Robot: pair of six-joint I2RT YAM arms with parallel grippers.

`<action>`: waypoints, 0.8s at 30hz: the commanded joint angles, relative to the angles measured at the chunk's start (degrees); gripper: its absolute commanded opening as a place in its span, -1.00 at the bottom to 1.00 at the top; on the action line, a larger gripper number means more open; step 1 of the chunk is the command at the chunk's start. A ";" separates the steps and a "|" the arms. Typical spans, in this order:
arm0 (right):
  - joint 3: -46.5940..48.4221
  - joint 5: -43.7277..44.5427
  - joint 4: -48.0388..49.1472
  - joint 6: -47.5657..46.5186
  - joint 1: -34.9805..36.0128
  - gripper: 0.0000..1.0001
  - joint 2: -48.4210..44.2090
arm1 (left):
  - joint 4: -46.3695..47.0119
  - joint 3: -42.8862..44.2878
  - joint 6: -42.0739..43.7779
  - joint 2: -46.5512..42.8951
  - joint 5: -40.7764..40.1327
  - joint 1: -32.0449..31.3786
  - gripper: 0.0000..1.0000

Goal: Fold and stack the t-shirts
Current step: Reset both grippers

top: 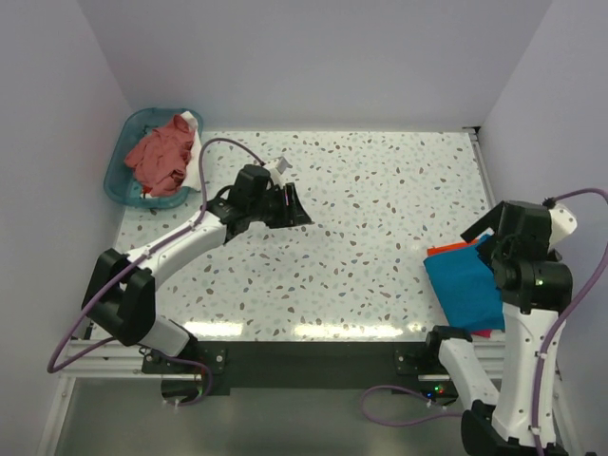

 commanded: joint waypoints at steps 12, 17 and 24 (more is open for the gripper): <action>-15.74 -30.27 30.91 -7.21 5.60 0.98 3.16 | -1.68 -2.84 4.74 -6.89 -7.77 0.19 0.08; -16.01 -16.94 35.92 -5.02 25.72 0.97 9.84 | -2.64 -6.46 6.24 -11.11 -13.22 0.19 0.08; -17.50 -11.47 46.30 -5.10 40.85 0.97 18.28 | -3.35 -11.55 7.21 -17.78 -17.71 0.11 0.09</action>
